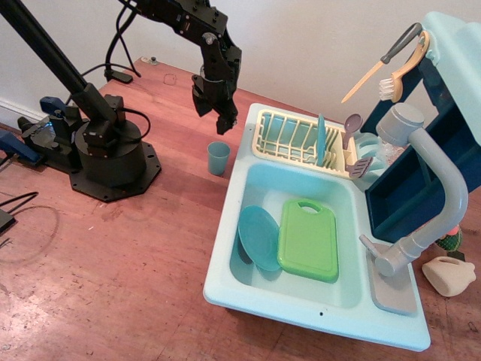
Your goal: Put cup from anywhere into sink
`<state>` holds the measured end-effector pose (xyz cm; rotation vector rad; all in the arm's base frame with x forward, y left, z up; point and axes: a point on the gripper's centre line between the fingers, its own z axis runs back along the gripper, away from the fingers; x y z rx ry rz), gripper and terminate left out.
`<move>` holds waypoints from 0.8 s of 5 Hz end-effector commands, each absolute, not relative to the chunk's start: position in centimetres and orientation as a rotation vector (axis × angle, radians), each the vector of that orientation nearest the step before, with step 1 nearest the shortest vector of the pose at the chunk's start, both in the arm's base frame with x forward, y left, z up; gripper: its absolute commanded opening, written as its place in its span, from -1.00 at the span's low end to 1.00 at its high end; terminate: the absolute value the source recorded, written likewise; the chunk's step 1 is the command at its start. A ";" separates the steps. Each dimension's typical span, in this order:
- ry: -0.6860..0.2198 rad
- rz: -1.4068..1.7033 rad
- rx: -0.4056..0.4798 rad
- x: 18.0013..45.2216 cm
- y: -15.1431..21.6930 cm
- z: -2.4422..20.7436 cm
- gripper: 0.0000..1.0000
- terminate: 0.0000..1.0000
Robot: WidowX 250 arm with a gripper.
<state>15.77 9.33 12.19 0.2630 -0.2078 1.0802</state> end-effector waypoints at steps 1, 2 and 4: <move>-0.208 1.080 0.263 15.8 9.3 12.2 1.00 -1.00; -0.203 1.084 0.258 16.1 10.0 11.9 1.00 -1.00; -0.168 1.092 0.240 15.7 10.9 9.3 1.00 -1.00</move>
